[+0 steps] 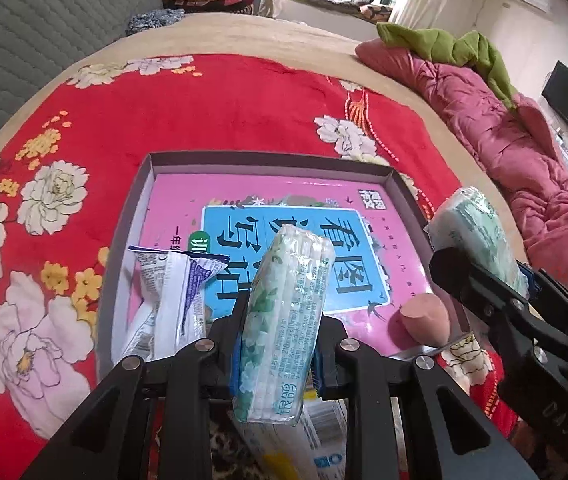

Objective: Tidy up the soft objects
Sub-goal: 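Carry the long tissue pack into the box with the left tool while the right tool lowers its pack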

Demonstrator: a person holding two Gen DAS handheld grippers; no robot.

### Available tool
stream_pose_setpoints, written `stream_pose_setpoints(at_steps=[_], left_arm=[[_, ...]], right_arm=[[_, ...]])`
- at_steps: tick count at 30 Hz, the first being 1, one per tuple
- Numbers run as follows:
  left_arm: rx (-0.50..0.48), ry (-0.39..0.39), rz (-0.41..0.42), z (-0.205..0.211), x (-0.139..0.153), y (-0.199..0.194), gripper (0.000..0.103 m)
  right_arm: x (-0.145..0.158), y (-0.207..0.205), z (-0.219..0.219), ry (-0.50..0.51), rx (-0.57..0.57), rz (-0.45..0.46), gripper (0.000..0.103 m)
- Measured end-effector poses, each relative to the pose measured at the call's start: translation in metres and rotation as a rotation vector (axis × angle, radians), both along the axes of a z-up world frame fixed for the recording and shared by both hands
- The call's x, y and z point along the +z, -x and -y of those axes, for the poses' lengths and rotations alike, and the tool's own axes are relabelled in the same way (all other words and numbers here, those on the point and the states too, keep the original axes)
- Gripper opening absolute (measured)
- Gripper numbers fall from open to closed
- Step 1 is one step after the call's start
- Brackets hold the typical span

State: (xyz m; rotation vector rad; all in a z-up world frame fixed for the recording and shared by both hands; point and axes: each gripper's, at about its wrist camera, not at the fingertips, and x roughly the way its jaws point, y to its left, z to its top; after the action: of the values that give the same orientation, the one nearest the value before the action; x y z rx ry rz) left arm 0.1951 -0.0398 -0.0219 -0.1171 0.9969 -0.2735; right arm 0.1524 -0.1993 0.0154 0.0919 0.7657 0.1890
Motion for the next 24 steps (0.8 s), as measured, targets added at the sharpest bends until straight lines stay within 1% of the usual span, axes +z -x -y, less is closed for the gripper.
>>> stream_pose_setpoints(at_steps=[10, 14, 16, 21, 24], left_arm=[[-0.019, -0.009, -0.064, 0.008, -0.031, -0.024, 0.026], [-0.014, 0.021, -0.096, 0.008, -0.041, -0.026, 0.026], [-0.017, 0.004, -0.092, 0.009, -0.044, -0.026, 0.026], [-0.013, 0.015, -0.094, 0.004, -0.047, -0.027, 0.026], [-0.009, 0.006, -0.096, 0.001, -0.049, -0.026, 0.026]], right_arm=[[-0.018, -0.009, -0.007, 0.021, 0.007, -0.039, 0.050], [-0.025, -0.011, -0.009, 0.030, 0.012, -0.057, 0.050], [-0.027, -0.011, -0.009, 0.034, 0.011, -0.062, 0.050], [-0.034, -0.013, -0.013, 0.038, 0.015, -0.084, 0.050], [-0.037, -0.017, -0.016, 0.038, 0.014, -0.103, 0.050]])
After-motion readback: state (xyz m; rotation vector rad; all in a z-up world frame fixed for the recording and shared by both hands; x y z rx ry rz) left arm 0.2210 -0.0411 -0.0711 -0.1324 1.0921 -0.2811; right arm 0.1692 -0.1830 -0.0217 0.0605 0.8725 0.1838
